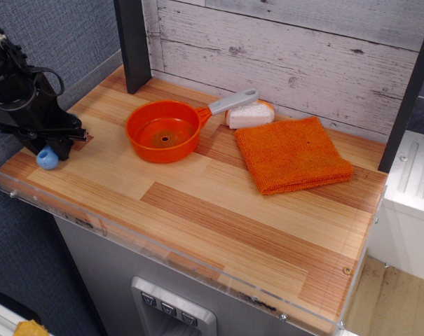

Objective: Place the spoon in the middle bottom part of the table.

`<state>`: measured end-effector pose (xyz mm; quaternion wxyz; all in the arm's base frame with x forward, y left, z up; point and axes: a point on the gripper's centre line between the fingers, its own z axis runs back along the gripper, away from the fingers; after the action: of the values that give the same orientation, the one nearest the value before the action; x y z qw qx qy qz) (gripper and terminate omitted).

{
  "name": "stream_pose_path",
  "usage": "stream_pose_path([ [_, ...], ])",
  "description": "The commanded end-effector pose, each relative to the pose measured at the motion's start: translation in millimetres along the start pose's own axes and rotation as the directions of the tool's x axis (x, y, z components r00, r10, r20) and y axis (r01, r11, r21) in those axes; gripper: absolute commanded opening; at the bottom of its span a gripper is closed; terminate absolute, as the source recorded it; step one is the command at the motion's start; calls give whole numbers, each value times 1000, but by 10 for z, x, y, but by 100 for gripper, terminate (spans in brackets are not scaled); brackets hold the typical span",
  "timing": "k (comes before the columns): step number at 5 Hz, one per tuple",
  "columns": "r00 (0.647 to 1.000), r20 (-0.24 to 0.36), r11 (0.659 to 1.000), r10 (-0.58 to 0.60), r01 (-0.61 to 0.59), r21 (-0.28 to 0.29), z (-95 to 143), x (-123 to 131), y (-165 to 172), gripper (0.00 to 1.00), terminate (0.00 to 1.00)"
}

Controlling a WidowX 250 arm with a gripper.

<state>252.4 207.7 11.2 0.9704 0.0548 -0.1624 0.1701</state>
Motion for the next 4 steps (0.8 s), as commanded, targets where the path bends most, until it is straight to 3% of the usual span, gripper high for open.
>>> stream_pose_path([
  [1,997,56,999,47,-45,-22,390,191,-43,0,0],
  [4,986,138,991,91,-75,-114,994,469,-158,0,0],
])
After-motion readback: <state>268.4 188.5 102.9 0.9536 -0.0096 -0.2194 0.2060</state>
